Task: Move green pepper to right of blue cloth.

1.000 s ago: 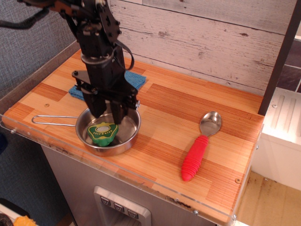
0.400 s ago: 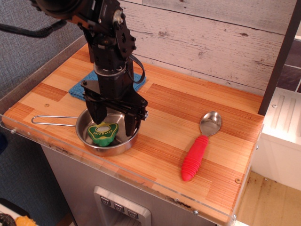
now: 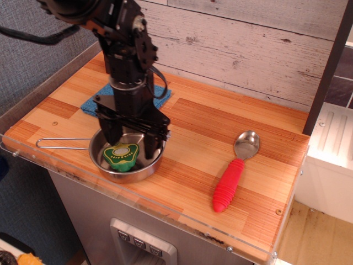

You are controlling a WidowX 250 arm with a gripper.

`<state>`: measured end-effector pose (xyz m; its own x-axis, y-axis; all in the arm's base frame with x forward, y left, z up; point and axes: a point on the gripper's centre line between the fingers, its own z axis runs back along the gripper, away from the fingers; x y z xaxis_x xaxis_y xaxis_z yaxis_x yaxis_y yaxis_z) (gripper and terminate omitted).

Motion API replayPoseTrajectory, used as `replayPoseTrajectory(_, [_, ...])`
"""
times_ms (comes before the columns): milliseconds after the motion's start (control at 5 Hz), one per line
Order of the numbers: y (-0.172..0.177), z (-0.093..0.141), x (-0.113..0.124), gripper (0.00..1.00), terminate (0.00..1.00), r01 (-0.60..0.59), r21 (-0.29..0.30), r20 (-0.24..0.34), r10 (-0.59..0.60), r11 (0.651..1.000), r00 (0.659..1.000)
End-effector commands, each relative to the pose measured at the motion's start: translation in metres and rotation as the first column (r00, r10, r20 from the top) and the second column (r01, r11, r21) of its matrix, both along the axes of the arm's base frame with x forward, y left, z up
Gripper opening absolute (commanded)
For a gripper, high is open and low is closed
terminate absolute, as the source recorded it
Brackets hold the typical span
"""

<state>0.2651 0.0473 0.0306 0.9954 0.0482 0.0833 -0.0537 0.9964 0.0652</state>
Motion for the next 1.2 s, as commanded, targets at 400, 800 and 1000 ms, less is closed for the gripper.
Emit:
replayPoseTrajectory(400, [0.019, -0.006, 0.002, 0.0, 0.0, -0.041, 0.038, -0.009, 0.041, 0.998, 0.999])
replayPoseTrajectory(800, [0.016, 0.012, 0.009, 0.0, 0.0, -0.021, -0.008, 0.038, 0.021, 1.0, 0.999])
replayPoseTrajectory(1000, [0.024, 0.053, 0.022, 0.0, 0.0, -0.049, -0.069, 0.145, 0.059, 0.996, 0.988])
